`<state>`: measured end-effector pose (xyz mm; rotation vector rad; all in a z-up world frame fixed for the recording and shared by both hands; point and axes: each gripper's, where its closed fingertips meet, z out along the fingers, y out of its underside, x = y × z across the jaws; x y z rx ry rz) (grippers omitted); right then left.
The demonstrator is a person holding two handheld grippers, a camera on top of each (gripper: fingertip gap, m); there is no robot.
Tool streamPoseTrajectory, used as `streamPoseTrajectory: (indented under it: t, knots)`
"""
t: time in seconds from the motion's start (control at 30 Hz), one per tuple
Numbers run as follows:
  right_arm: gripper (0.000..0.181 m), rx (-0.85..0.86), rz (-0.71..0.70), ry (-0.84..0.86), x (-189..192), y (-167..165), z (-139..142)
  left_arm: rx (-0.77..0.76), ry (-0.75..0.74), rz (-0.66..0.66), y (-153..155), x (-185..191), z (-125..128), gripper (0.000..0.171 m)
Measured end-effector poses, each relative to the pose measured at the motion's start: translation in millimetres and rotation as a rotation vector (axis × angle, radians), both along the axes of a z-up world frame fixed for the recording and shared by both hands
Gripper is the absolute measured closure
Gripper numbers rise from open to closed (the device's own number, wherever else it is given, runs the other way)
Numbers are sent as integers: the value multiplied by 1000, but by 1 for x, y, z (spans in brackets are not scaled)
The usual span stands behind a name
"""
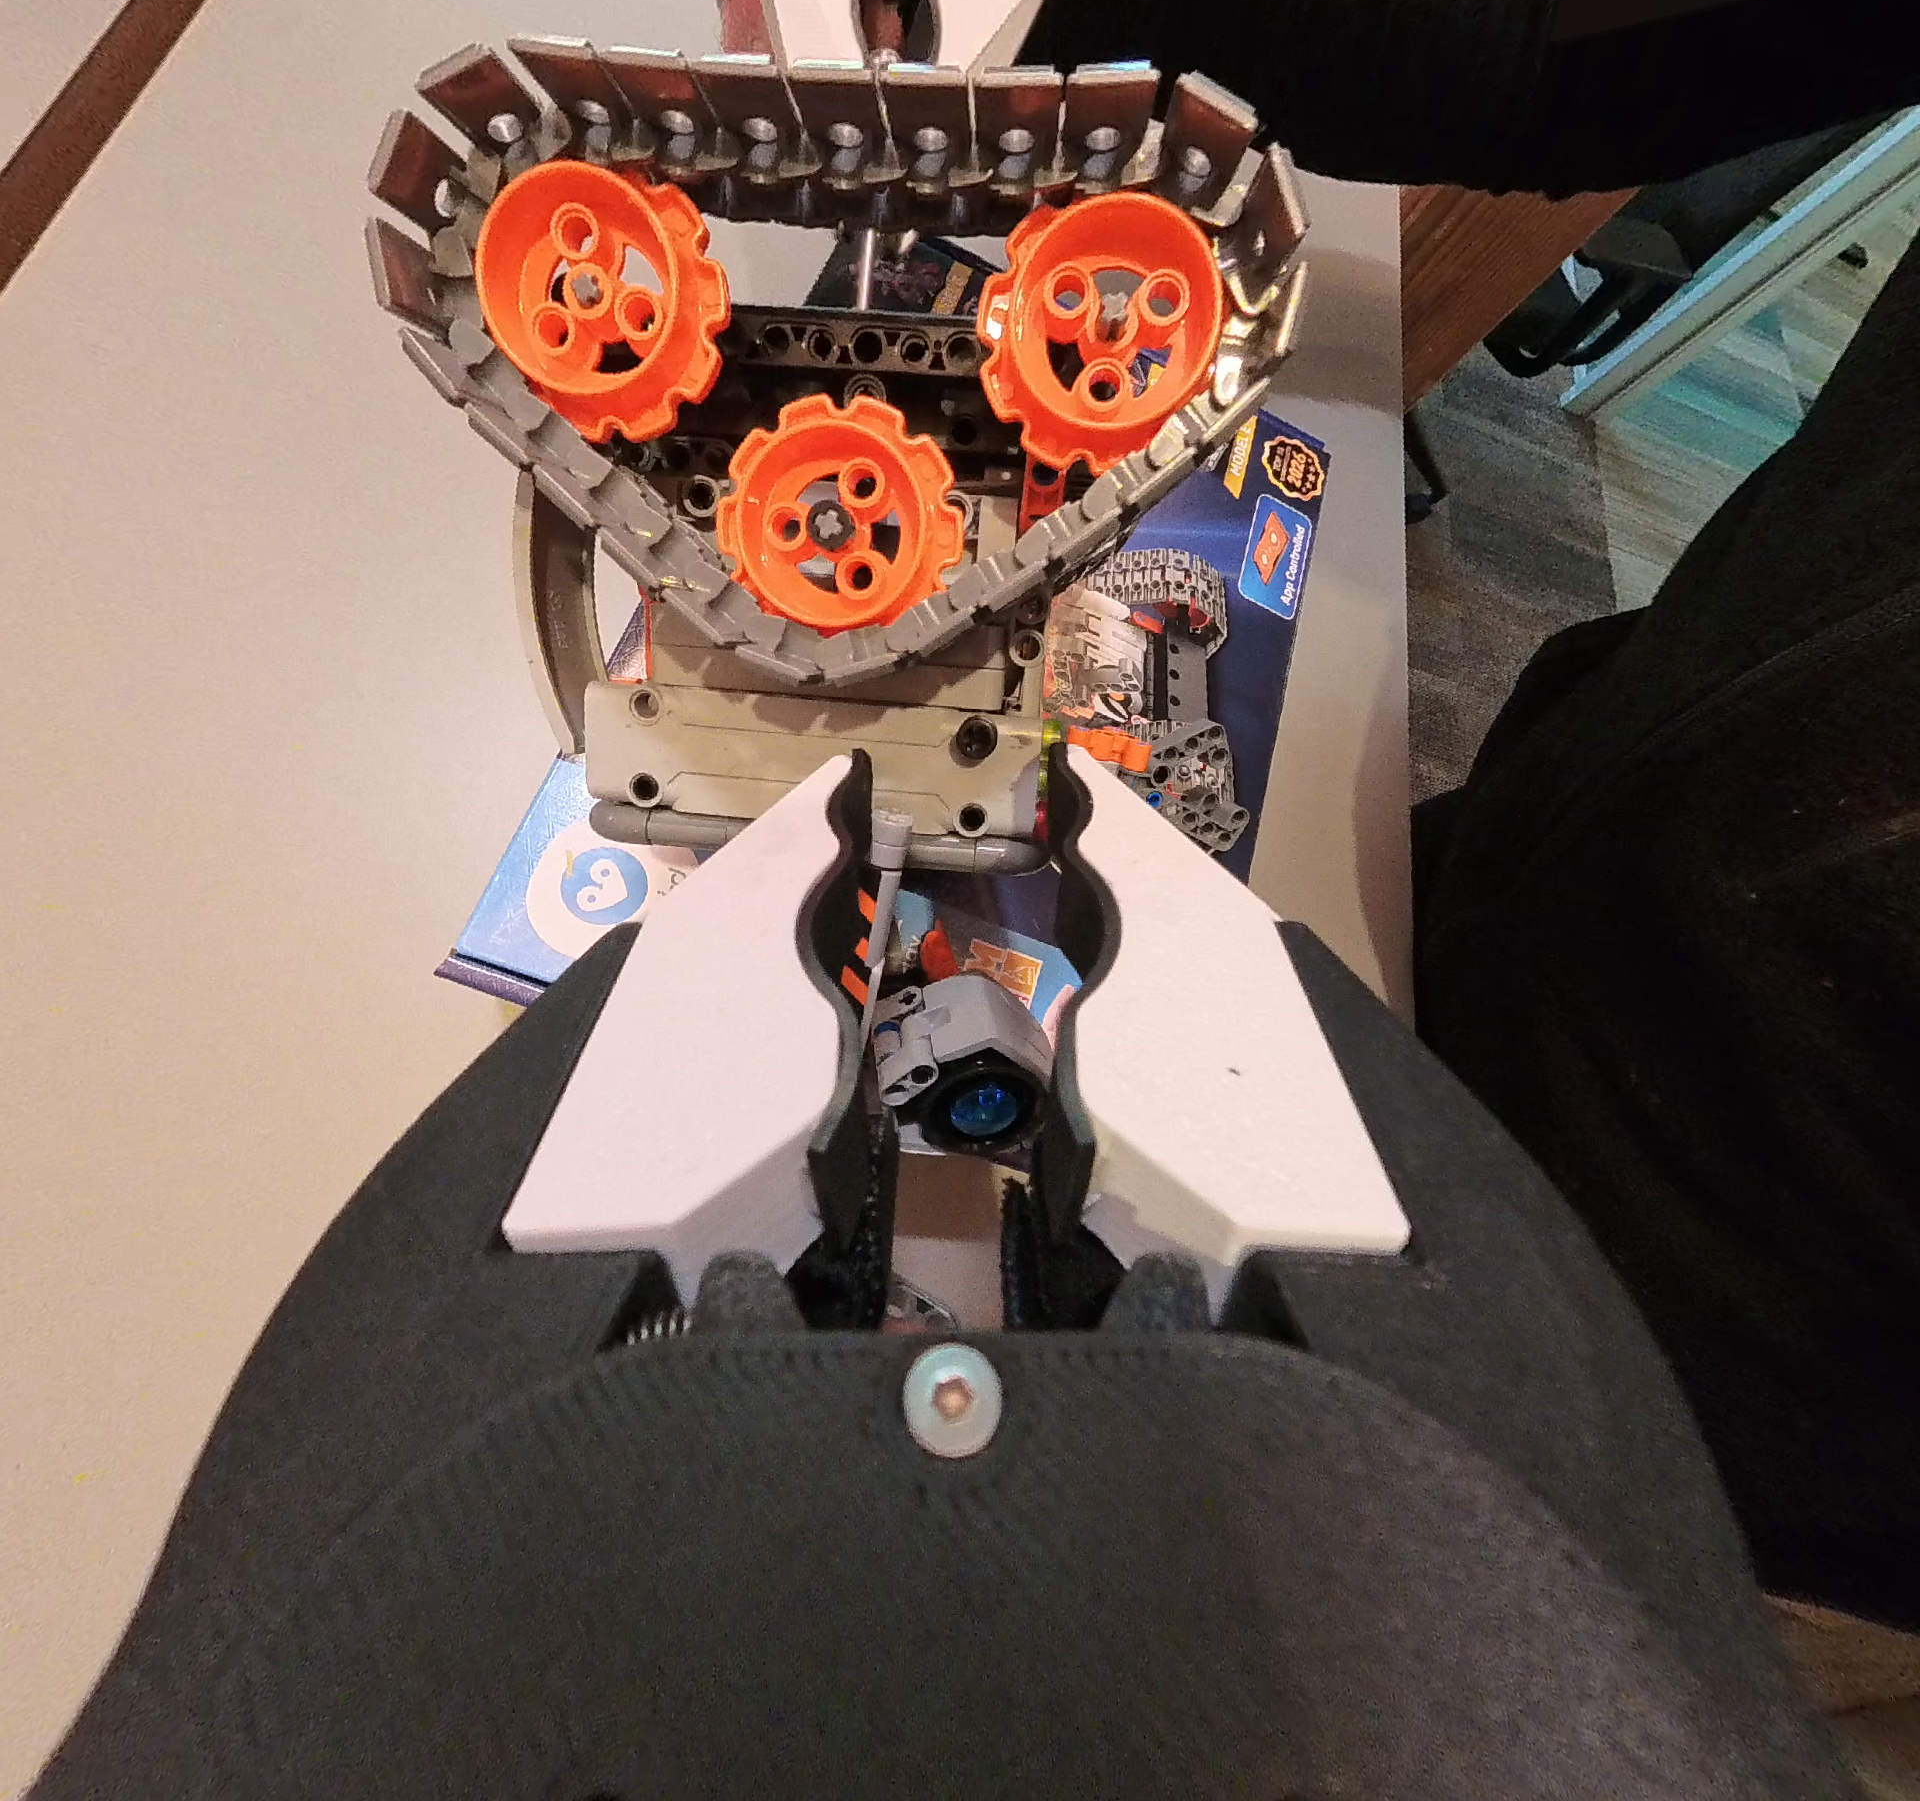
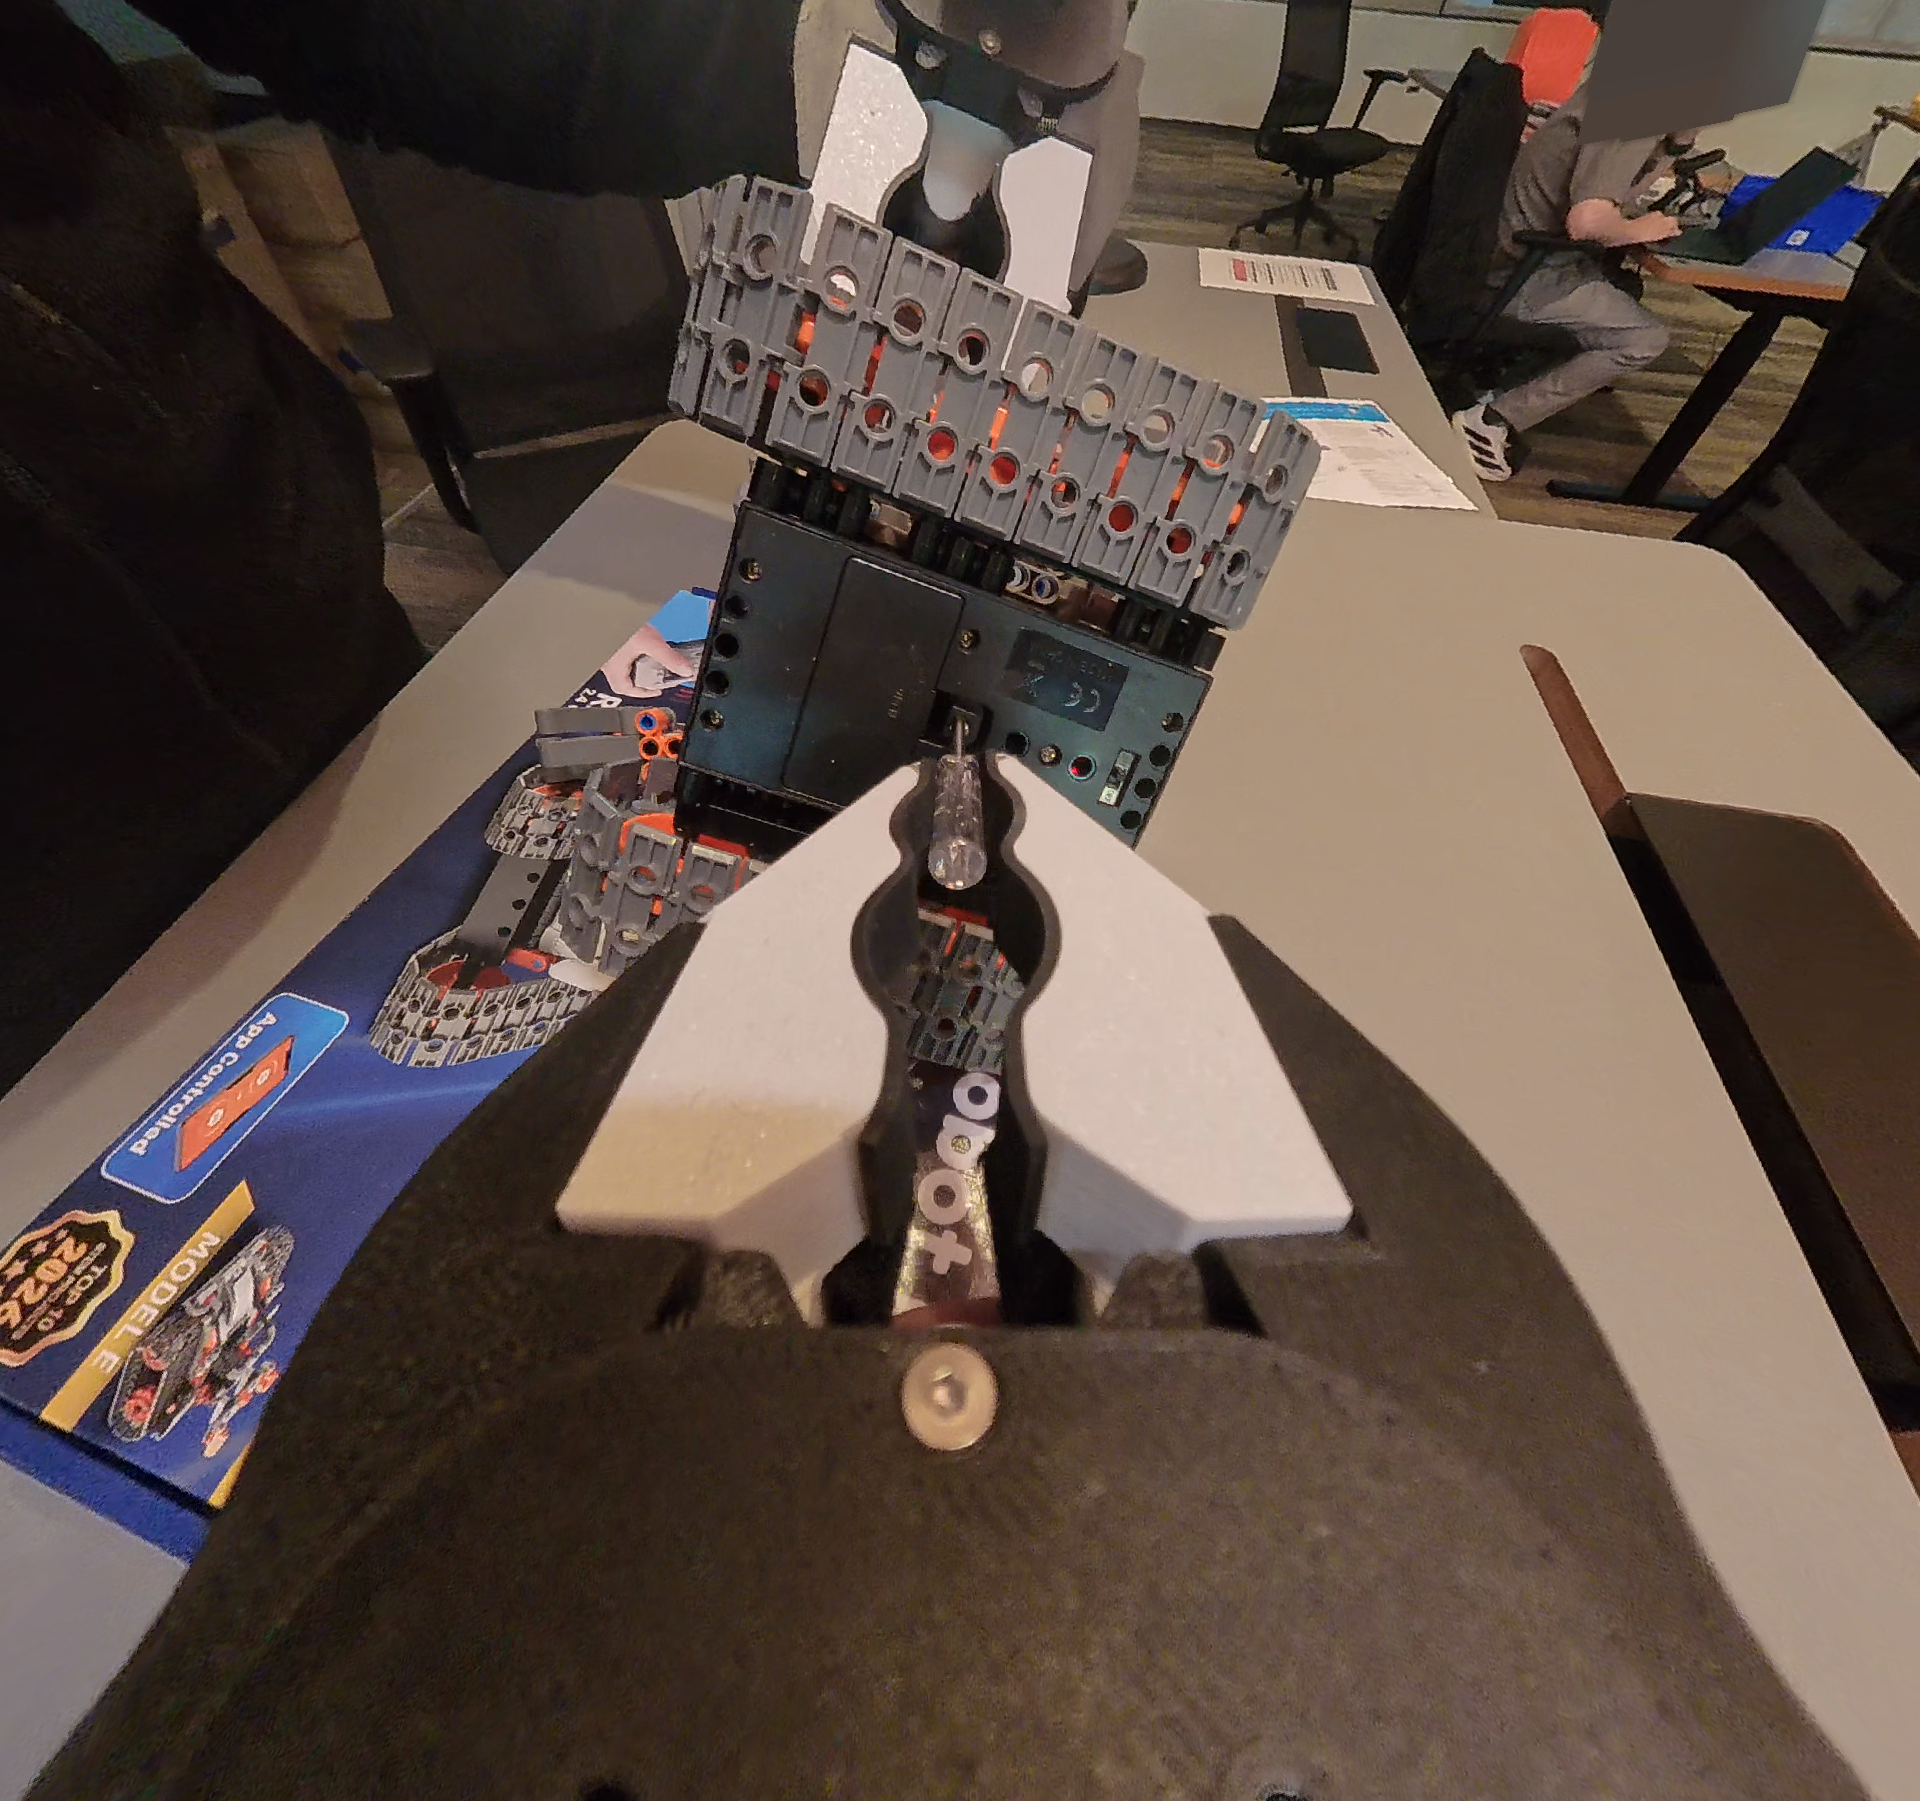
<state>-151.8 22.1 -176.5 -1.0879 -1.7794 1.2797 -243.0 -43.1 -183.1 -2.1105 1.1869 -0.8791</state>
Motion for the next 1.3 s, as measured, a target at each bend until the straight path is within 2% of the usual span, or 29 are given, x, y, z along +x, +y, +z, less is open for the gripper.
streamPoseTrajectory:
  t: [0.6, 0.63, 0.67, 1.1, 1.17, 1.3]
  knots:
    - [177, 47, 38, -21, 2, -1, -1, -5, 2, -25, -2, -2, 1, 141]
    - [177, 52, 38, -24, 1, -1, -1, -5, 0, -27, -3, -1, 1, 141]
    - [177, 57, 39, -25, 1, 0, -1, -8, -14, -33, -4, 0, 3, 151]
    - [177, 55, 36, -20, 5, 5, 0, -8, -12, -52, -6, 2, 4, 161]
    - [177, 58, 35, -20, 5, 5, -1, -2, -3, -46, -4, 1, 3, 169]
    - [177, 61, 40, -19, 4, 3, -1, -6, -9, -47, -4, 2, 3, 169]
